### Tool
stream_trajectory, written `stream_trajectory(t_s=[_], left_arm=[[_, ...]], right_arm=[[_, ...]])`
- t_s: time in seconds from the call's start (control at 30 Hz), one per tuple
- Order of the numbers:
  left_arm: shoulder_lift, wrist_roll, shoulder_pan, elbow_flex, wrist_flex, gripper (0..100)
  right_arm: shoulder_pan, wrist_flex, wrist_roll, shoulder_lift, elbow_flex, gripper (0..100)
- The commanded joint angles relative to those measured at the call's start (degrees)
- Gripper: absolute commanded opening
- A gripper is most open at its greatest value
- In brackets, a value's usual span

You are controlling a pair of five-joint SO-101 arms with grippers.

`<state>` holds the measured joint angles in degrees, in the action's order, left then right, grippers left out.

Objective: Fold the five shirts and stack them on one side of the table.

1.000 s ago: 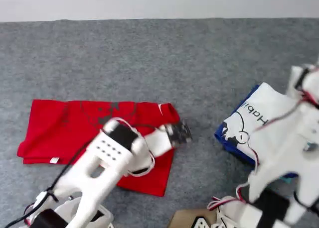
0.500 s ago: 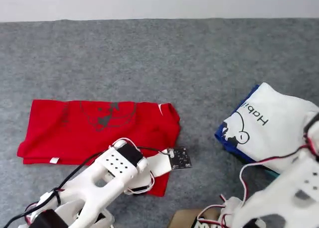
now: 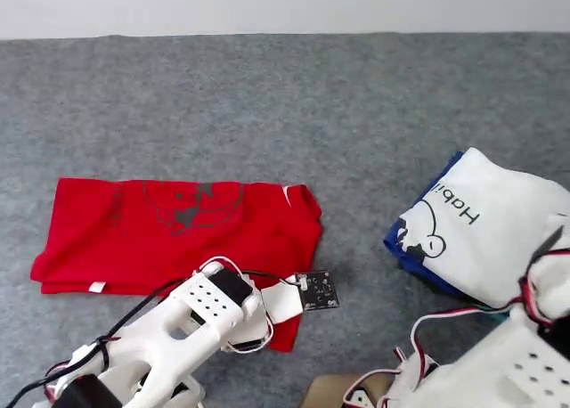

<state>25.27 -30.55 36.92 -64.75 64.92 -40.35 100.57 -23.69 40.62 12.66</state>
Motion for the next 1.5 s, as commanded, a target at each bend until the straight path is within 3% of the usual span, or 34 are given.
stream_trajectory(t_s=[0.0, 0.3, 0.5, 0.9, 1.03, 1.2, 1.47], left_arm=[[1.85, 0.44, 0.09, 0.48, -0.88, 1], [1.85, 0.18, -0.18, 9.8, 10.02, 1], [1.41, 0.18, -3.43, 17.36, 11.43, 1], [1.23, -4.92, -15.21, 19.3, -0.44, 1], [1.23, -4.92, -16.35, 19.3, -4.4, 2], [1.23, -4.4, -16.53, 18.07, -6.59, 14], [1.23, -3.96, -16.53, 11.38, -10.55, 15]], right_arm=[[-0.92, 2.33, -0.62, 1.01, 0.26, 0.9], [-0.84, 2.33, -0.62, 1.71, 0.26, 0.9], [-0.84, 2.33, -0.62, 1.71, 0.26, 0.9], [-0.66, 2.33, -1.76, 1.71, 0.26, 0.9], [-0.75, 2.33, -3.6, 1.71, 0.26, 0.9], [-0.75, 2.33, -3.6, 1.71, 0.26, 0.9], [-0.75, 2.33, -3.6, 1.63, 0.26, 0.9]])
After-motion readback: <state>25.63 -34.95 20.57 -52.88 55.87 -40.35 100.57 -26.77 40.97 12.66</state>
